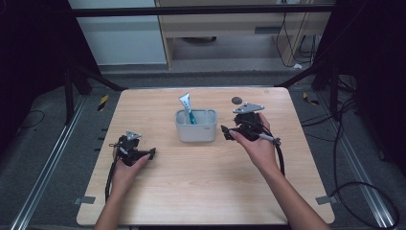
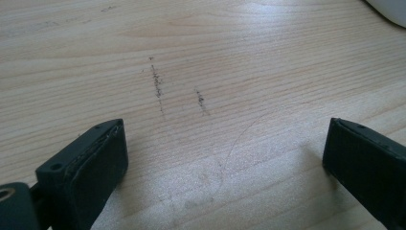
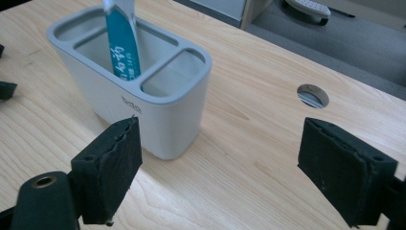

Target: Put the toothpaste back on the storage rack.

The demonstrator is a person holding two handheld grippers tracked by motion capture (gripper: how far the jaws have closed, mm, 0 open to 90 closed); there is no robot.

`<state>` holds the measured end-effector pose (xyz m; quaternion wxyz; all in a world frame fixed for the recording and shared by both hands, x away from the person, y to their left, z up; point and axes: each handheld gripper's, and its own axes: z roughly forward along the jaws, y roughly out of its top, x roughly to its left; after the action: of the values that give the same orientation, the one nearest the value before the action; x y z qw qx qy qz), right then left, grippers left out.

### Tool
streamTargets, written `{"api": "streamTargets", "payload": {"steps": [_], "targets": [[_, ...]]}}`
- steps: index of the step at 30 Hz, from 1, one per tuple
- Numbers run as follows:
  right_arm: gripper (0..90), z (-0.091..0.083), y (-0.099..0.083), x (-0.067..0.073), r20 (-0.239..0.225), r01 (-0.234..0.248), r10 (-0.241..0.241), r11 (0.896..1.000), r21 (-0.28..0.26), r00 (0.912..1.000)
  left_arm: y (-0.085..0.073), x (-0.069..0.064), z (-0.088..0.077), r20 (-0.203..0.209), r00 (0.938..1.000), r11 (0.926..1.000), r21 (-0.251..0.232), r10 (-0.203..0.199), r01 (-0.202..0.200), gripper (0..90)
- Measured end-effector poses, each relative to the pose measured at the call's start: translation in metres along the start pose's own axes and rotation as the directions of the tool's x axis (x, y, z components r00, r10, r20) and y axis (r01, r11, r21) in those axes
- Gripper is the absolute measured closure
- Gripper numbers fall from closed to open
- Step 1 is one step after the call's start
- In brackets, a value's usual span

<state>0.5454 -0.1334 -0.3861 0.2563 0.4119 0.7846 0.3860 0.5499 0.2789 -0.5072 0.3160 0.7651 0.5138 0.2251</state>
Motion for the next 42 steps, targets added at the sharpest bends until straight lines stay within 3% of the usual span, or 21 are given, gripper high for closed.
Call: {"api": "streamTargets", "payload": {"steps": [4,18,29,42], "targets": [[16.1,-0.003,-0.006,-0.003,0.012,0.02,-0.02,1.0,0.001,0.9997,0.0,0.0,0.0,0.0,1.0,1.0,0.0,0.0,0.0,0.9],[18.3,-0.013,-0.03,-0.023,0.023,0.011,-0.012,0.999,0.042,0.9997,0.0,0.0,0.0,0.0,1.0,1.0,-0.001,0.0,0.0,0.9],[19.6,-0.017,-0.051,-0.043,0.046,-0.058,0.056,0.997,0.048,0.9974,0.0,0.0,0.0,-0.001,1.0,1.0,-0.001,0.0,0.0,0.9],[19.5,-0.009,-0.078,-0.058,0.066,-0.124,0.119,0.989,0.081,0.9907,0.0,0.0,0.0,-0.002,1.0,1.0,-0.001,-0.001,0.001,1.0]]}}
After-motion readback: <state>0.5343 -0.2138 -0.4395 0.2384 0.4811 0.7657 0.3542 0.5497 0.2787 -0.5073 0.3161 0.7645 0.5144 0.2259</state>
